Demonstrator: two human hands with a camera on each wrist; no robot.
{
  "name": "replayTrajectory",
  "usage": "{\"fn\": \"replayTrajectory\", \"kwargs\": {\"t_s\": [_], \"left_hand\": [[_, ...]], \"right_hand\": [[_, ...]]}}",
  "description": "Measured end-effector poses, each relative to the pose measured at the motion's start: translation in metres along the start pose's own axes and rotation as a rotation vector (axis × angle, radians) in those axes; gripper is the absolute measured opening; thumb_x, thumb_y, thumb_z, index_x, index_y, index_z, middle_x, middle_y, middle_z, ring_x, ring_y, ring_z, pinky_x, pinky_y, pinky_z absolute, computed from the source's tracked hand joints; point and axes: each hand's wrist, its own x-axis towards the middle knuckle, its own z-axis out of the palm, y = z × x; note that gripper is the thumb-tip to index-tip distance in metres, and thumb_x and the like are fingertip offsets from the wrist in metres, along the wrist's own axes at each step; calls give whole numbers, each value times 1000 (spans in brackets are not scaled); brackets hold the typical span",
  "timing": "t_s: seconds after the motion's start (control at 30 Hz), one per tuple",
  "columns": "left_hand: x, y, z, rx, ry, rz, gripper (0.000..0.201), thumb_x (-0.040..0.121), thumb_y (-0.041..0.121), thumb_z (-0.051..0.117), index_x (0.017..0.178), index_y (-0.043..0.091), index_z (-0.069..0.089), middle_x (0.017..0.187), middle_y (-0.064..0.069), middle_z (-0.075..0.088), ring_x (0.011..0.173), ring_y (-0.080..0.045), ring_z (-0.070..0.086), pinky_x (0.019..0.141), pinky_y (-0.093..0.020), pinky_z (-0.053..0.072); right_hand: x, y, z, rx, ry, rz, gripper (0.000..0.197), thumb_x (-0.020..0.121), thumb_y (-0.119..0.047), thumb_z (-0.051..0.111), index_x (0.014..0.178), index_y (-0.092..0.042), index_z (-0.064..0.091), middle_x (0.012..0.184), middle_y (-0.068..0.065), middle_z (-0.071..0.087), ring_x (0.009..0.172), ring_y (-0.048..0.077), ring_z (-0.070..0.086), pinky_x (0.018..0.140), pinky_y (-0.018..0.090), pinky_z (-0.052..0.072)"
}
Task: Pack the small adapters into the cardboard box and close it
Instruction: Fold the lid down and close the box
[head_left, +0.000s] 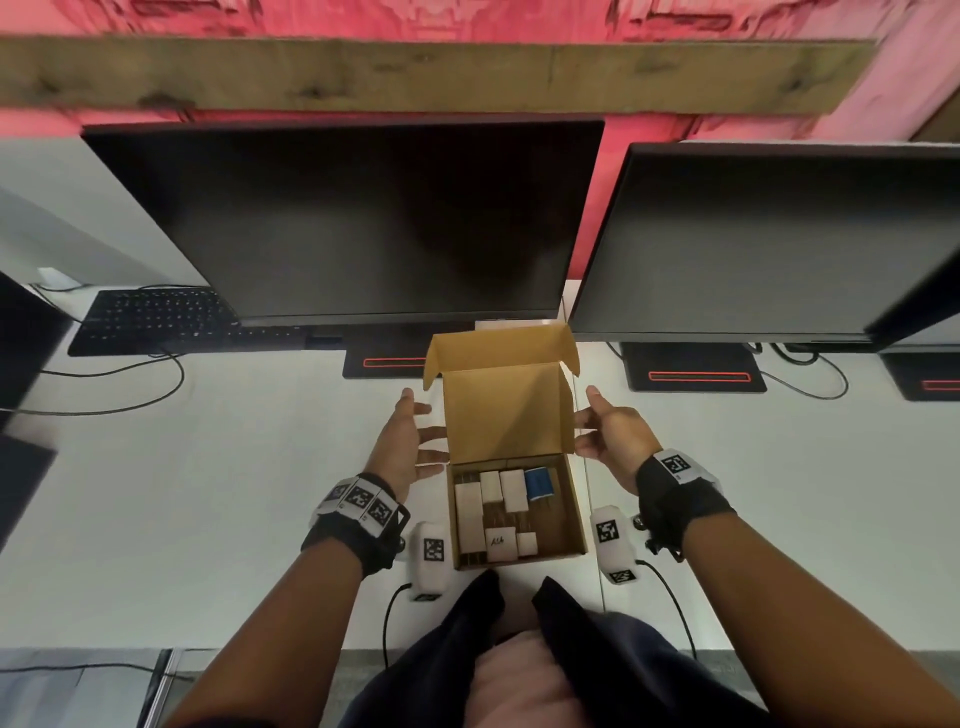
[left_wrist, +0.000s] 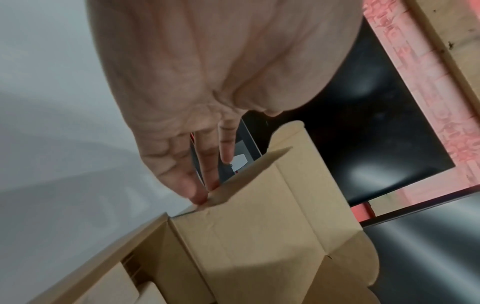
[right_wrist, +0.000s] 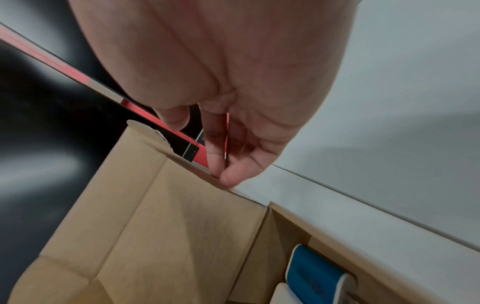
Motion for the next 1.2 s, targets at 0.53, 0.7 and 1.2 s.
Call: {"fn": "replayTrajectory", "kwargs": {"t_s": [0.53,0.7,1.2], "left_hand": [[1,-17,-20,295,-175,86,27,92,47,61,95,24,75,106,-3,71,106,-24,63,94,-42,50],[10,-53,-22,675,-185,315,35,76,28,81,109,39,71,121,12,67,105,-16,64,90,-33,53],[25,-83,0,848,11,65,65,91,63,53,76,1,69,76,-10,71,70,-25,70,62,-34,62]], "right_hand": [[-23,17,-22,-178,-305,-23,34,89,-46,66,112,-22,71,114,8,69,108,28,65,92,42,56],[-25,55,-18,-476,-222,-201,46,76,-27,83,120,-26,69,111,-4,72,96,8,66,79,16,46],[-11,103,-7,-361,-237,34,61,60,-58,84,95,-9,72,93,8,76,84,21,75,73,36,63]]}}
